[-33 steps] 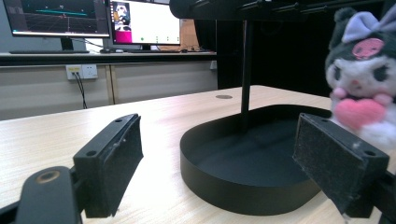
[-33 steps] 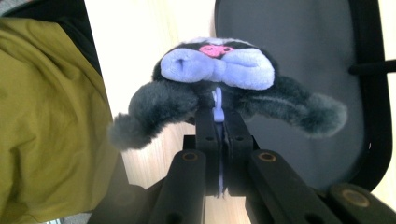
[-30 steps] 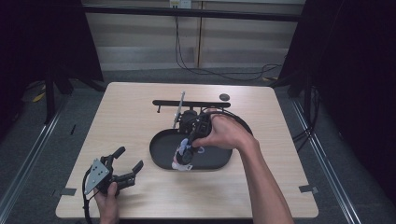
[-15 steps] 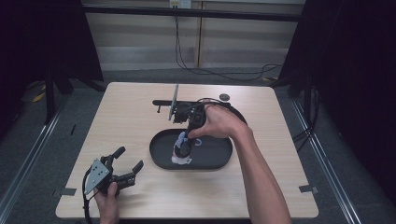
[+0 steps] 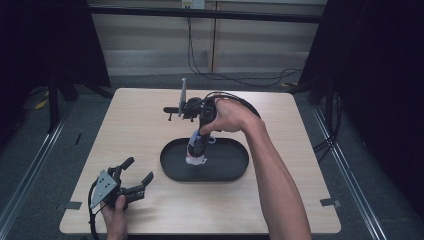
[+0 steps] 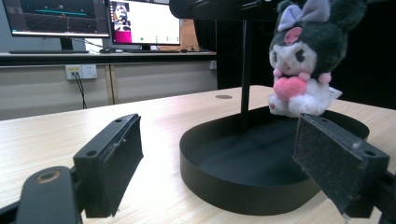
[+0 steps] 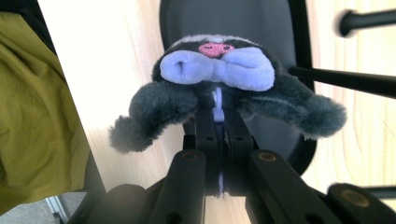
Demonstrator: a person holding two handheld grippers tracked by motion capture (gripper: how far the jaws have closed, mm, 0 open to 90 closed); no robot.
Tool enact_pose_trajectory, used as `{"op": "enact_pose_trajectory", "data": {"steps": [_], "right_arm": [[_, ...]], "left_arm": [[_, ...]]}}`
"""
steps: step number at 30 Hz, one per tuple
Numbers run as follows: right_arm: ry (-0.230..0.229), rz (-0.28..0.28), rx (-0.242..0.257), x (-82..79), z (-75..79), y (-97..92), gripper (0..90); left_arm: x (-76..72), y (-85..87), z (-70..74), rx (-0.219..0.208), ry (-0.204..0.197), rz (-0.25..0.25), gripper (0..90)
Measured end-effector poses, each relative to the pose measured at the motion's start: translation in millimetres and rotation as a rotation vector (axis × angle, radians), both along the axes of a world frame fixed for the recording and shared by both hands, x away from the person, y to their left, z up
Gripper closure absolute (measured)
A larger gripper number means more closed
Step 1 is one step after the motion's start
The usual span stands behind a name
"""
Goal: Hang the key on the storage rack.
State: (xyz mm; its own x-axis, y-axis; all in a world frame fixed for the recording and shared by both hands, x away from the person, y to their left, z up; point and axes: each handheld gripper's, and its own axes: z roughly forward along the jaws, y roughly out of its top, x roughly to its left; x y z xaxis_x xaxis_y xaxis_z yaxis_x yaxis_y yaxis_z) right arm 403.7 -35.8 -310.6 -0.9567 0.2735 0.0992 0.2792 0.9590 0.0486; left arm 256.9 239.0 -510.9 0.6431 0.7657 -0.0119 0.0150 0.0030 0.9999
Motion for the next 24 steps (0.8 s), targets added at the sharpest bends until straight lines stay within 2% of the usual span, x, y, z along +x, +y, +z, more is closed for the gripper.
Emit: {"op": "enact_pose_trajectory", "data": {"steps": [3, 6, 10, 14, 24], "right_arm": [[0.001, -0.008, -0.009, 7.8, 1.7, -2.3, 86.9], [0.008, 0.006, -0.006, 14.4, 3.2, -3.8, 86.9], [0.003, 0.001, -0.037, 22.0, 6.0, -3.5, 86.9], [-0.003, -0.003, -0.034, 28.1, 9.3, -2.0, 86.9], [0.003, -0.006, -0.056, 42.3, 8.3, -3.2, 86.9]], "left_arm": [[0.1, 0.0, 0.0, 0.001, 0.000, -0.004, 15.4], [0.1, 0.3, 0.1, 0.005, -0.002, -0.003, 15.4], [0.1, 0.3, 0.1, 0.005, -0.002, -0.002, 15.4], [0.0, 0.4, 0.1, 0.009, -0.003, -0.007, 15.4], [0.0, 0.4, 0.1, 0.008, -0.003, -0.007, 15.4]]}}
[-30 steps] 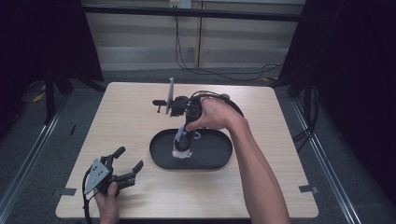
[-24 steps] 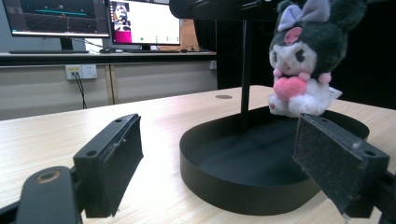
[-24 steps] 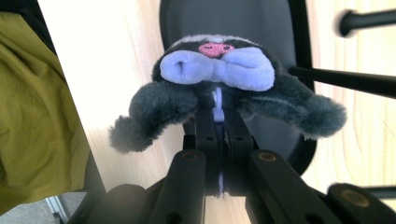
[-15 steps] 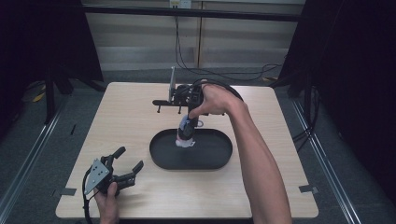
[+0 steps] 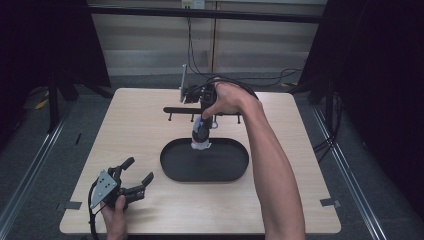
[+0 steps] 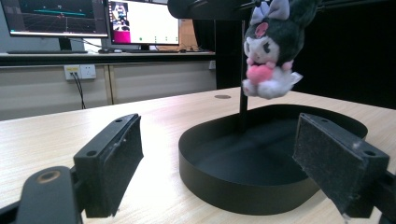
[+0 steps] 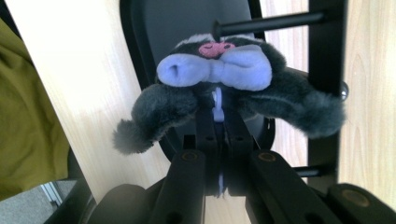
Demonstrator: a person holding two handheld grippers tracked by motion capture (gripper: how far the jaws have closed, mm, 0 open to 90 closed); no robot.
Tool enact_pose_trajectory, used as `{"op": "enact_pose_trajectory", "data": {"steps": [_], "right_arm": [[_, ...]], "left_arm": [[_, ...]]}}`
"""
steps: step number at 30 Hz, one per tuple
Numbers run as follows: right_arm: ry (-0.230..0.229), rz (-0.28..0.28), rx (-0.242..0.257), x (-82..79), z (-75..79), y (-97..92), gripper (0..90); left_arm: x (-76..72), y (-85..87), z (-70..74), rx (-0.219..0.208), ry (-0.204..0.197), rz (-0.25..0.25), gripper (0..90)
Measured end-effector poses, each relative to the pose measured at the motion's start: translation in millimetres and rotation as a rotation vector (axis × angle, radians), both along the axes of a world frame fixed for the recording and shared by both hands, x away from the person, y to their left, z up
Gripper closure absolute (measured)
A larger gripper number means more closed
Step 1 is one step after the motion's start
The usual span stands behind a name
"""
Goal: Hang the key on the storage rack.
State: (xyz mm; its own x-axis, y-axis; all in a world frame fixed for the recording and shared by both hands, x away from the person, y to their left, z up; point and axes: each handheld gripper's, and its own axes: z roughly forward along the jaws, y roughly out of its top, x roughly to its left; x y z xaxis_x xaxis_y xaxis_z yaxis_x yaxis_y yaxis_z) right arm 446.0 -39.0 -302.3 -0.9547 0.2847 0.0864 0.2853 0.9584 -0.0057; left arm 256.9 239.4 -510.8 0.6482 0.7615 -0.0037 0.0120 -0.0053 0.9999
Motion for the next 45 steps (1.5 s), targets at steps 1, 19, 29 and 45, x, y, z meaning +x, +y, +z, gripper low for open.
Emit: {"op": "enact_pose_trajectory", "data": {"steps": [1, 19, 29, 45], "right_arm": [[0.000, -0.002, -0.010, 1.2, -0.3, -0.2, 86.8], [-0.020, 0.027, 0.005, 8.4, -4.9, -4.5, 85.2], [-0.025, 0.020, 0.025, 7.3, -10.6, -7.6, 83.0], [-0.029, -0.003, 0.090, 8.1, -2.8, -8.6, 71.8]], "left_arm": [[0.0, 0.0, 0.0, 0.000, 0.000, 0.000, 15.4], [-0.1, 0.0, 0.1, -0.001, 0.003, -0.002, 15.4], [-0.1, -0.1, 0.0, -0.003, 0.001, 0.003, 15.4], [-0.2, -0.9, -0.3, -0.013, 0.008, -0.007, 15.4]]}}
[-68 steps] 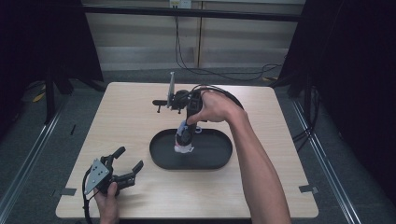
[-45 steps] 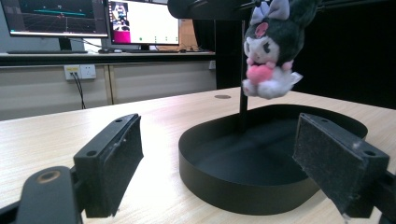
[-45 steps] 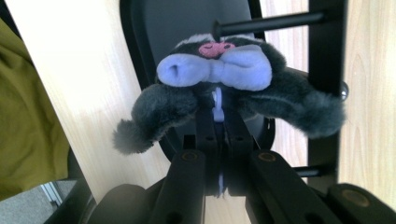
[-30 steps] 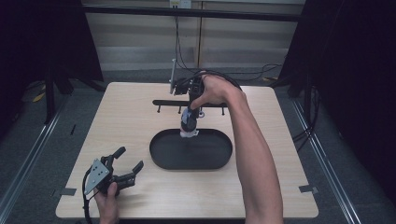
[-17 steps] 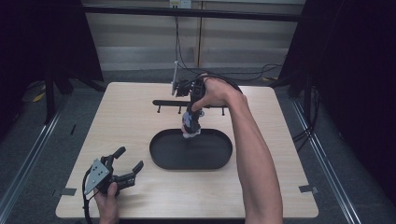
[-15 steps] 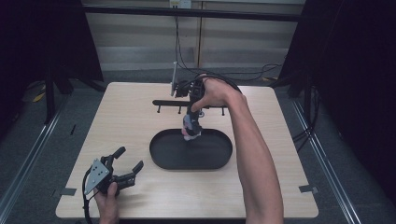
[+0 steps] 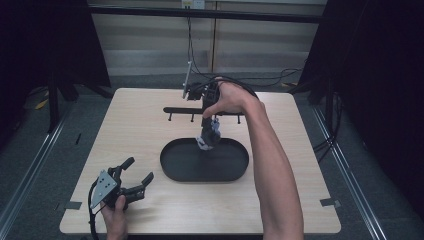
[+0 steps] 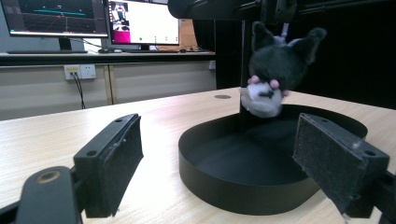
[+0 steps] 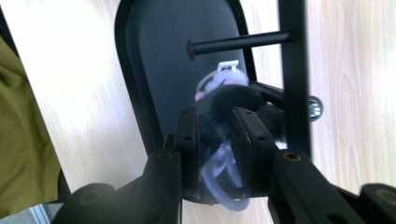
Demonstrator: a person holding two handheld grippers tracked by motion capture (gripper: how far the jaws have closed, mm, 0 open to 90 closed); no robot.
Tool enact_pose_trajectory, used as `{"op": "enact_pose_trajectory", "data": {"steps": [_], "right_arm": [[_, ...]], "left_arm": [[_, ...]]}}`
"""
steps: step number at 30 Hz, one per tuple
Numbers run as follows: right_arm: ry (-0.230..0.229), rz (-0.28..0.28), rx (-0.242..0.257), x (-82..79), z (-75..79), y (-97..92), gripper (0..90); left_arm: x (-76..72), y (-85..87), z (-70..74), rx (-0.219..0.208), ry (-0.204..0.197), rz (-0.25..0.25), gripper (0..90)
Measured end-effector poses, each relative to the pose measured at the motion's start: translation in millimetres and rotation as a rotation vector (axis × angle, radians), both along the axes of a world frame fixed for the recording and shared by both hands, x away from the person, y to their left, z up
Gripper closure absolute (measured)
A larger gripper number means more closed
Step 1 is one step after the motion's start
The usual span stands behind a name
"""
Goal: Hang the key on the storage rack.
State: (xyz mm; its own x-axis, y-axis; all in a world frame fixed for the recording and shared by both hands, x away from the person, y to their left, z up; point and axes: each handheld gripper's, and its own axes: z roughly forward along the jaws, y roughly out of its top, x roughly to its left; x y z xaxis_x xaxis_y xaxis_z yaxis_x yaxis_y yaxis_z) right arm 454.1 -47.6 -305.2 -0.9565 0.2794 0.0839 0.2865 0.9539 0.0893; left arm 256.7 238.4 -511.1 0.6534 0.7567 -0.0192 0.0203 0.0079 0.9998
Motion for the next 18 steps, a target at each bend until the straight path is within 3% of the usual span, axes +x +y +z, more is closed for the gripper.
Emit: {"op": "enact_pose_trajectory", "data": {"steps": [5, 9, 13, 18], "right_arm": [[0.003, -0.020, 0.053, -1.3, 2.7, -2.1, 62.8], [-0.001, -0.037, 0.050, -3.9, 1.2, -5.5, 54.9], [-0.027, -0.055, 0.095, -4.9, 3.7, -10.4, 49.4], [-0.020, -0.057, 0.110, -8.8, 8.0, -12.1, 44.8]], "left_arm": [[0.0, 0.3, 0.1, 0.005, -0.002, 0.002, 15.4], [0.0, 0.0, 0.1, 0.001, -0.002, 0.004, 15.4], [0.0, 0.3, 0.1, 0.004, -0.002, 0.003, 15.4], [0.1, 0.8, 0.2, 0.011, -0.007, 0.010, 15.4]]}}
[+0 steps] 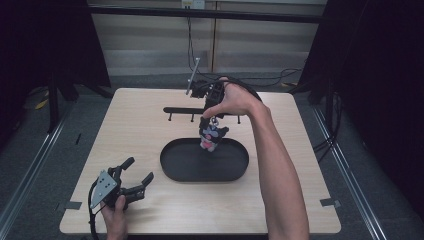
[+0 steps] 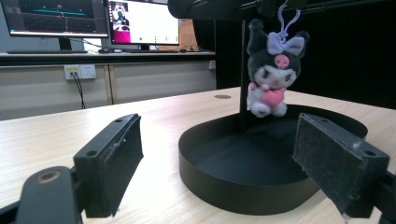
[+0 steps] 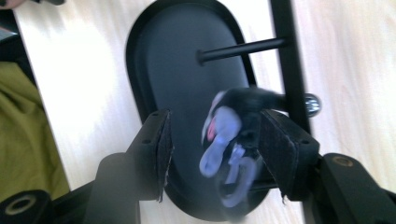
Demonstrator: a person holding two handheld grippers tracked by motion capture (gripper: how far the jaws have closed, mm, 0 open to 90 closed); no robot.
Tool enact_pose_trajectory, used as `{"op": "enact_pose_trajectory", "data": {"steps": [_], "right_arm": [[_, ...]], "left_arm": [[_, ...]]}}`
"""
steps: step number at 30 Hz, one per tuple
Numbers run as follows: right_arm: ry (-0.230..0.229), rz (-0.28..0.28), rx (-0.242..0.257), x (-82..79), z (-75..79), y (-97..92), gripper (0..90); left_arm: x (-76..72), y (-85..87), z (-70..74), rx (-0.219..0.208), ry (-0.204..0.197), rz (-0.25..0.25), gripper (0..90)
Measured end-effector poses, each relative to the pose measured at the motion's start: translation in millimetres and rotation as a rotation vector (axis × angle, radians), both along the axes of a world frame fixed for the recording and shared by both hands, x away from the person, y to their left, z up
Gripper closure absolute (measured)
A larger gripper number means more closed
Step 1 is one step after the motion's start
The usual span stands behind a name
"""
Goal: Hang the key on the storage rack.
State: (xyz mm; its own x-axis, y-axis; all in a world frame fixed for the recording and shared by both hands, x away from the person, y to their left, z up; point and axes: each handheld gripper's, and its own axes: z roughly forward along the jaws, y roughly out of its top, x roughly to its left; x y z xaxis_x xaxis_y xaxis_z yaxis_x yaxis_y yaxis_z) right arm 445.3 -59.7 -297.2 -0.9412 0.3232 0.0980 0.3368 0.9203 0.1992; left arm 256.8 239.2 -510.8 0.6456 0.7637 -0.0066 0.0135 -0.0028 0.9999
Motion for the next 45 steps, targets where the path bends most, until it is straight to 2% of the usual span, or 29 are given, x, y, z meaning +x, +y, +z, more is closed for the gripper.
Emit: {"op": "enact_pose_trajectory", "data": {"steps": [5, 7, 9, 11, 12, 14, 16, 21, 23, 26, 29, 31, 33, 35, 39, 42, 43, 45], "right_arm": [[-0.008, -0.001, 0.024, -9.1, -1.7, -2.1, 42.9], [-0.025, -0.005, 0.042, -12.9, -2.0, -3.8, 39.3], [-0.029, -0.004, 0.068, -16.3, -2.3, -5.4, 39.7], [-0.037, 0.005, 0.082, -19.8, -2.2, -6.7, 42.4], [-0.049, 0.003, 0.081, -21.4, -2.2, -7.2, 40.8], [-0.057, -0.020, 0.091, -24.7, -2.2, -9.0, 37.7], [-0.074, -0.036, 0.123, -28.7, -1.7, -11.8, 35.5], [-0.105, -0.056, 0.179, -43.8, -2.9, -15.5, 34.6], [-0.118, -0.054, 0.223, -50.0, -3.6, -17.3, 34.7], [-0.139, -0.078, 0.227, -57.1, -6.2, -19.8, 34.7], [-0.165, -0.099, 0.266, -65.8, -9.0, -25.5, 30.9], [-0.202, -0.115, 0.317, -74.9, -9.7, -28.5, 27.7], [-0.210, -0.123, 0.349, -80.6, -11.9, -32.1, 26.3], [-0.238, -0.160, 0.380, -84.5, -16.9, -38.0, 24.8], [-0.275, -0.196, 0.460, -96.5, -28.7, -51.4, 22.5], [-0.291, -0.218, 0.491, -105.3, -35.6, -60.2, 20.5], [-0.320, -0.230, 0.507, -108.8, -38.2, -65.3, 19.4], [-0.343, -0.261, 0.531, -113.5, -41.7, -72.2, 16.8]], "left_arm": [[0.0, 0.0, 0.0, 0.000, 0.000, -0.001, 15.4], [0.0, -0.5, -0.1, -0.005, 0.003, -0.006, 15.4], [0.1, -0.2, 0.0, -0.001, -0.001, -0.003, 15.4], [0.0, -0.4, -0.1, -0.004, 0.001, -0.003, 15.4], [-0.1, -0.4, -0.1, -0.004, 0.002, -0.002, 15.4], [0.0, 0.4, 0.0, 0.007, 0.000, -0.005, 15.4], [0.0, 0.5, 0.0, 0.008, 0.000, -0.005, 15.4], [0.0, 0.3, 0.0, 0.007, -0.002, -0.006, 15.4], [0.0, 0.1, -0.1, 0.004, 0.000, -0.006, 15.4], [-0.1, 0.0, -0.1, 0.003, 0.000, -0.005, 15.4], [-0.1, -0.1, -0.1, 0.001, 0.001, -0.005, 15.4], [-0.1, 0.3, 0.1, 0.006, 0.003, -0.006, 15.4], [-0.1, 0.4, 0.1, 0.008, 0.003, -0.007, 15.4], [-0.1, 0.4, 0.1, 0.007, 0.002, -0.007, 15.4], [-0.1, 0.4, 0.1, 0.007, 0.003, -0.007, 15.4], [-0.1, 0.4, 0.1, 0.008, 0.003, -0.006, 15.4], [-0.2, 0.4, 0.1, 0.008, 0.003, -0.005, 15.4], [-0.2, 0.4, 0.1, 0.008, 0.002, -0.004, 15.4]]}}
